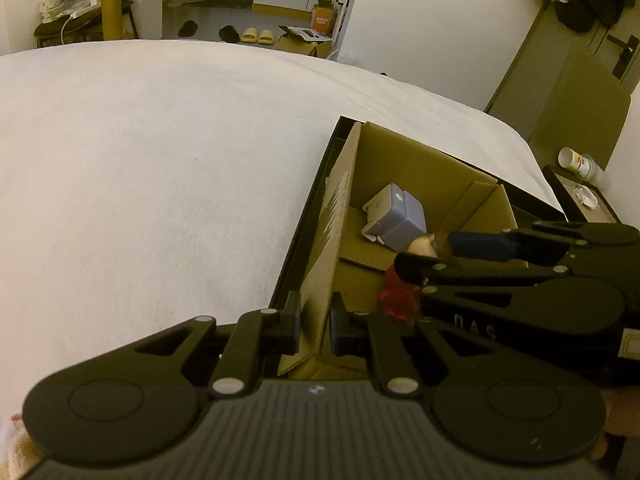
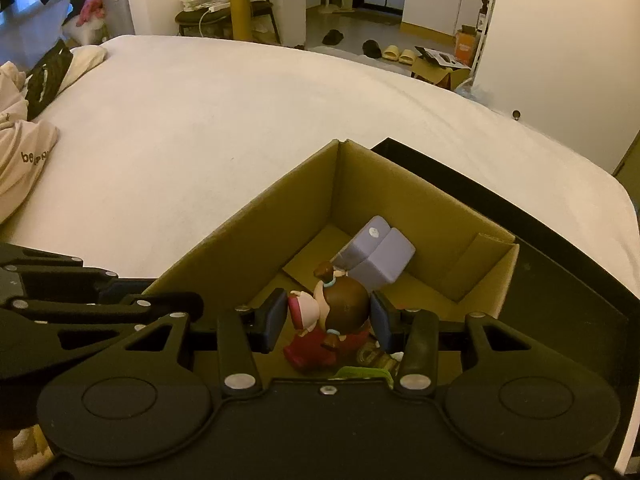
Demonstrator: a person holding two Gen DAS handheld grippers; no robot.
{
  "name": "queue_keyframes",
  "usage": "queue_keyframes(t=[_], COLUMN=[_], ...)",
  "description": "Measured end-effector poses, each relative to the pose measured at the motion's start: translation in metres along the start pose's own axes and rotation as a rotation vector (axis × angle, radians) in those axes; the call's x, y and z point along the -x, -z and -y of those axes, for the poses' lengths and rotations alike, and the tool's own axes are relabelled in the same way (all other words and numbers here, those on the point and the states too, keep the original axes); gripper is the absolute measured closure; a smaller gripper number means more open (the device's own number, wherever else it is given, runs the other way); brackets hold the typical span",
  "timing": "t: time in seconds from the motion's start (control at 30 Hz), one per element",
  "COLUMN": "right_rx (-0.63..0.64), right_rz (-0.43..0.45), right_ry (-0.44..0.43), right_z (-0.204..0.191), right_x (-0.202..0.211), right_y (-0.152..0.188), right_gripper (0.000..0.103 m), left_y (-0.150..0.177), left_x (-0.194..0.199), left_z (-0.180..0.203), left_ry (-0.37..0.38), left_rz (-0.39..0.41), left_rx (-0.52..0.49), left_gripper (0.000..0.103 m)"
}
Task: Organize rigid objects
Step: 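Carry the figurine into the box and open the right gripper, then move the right gripper over the white plug charger on the tray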
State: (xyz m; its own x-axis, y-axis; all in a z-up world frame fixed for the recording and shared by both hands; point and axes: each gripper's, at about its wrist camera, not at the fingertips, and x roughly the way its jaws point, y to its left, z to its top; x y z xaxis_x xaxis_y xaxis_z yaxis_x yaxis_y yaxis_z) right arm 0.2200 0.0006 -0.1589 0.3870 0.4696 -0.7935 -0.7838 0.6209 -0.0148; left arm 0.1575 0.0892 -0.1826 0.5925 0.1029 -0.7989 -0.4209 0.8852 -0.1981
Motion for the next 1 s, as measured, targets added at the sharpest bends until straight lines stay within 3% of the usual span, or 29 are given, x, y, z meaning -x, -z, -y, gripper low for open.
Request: queue_keyframes(t=[0.47,1.0], right_rx=[-0.05,-0.131], right_rz=[0.059,0.023], right_ry=[0.079,0.226], right_z=[0.027,0.095], right_x=[0.051,0.07], right_y=[0.01,0.046], right_gripper=[0.054,0.049], left_y=[0.001,0.002], left_x=[0.0,0.0], left_z=[-0.001,-0.001], left_ry=[0.002,-0.004], left_rz=[0.003,0.004], left_rx=[0.005,0.0], left_gripper=[0.091,0.091])
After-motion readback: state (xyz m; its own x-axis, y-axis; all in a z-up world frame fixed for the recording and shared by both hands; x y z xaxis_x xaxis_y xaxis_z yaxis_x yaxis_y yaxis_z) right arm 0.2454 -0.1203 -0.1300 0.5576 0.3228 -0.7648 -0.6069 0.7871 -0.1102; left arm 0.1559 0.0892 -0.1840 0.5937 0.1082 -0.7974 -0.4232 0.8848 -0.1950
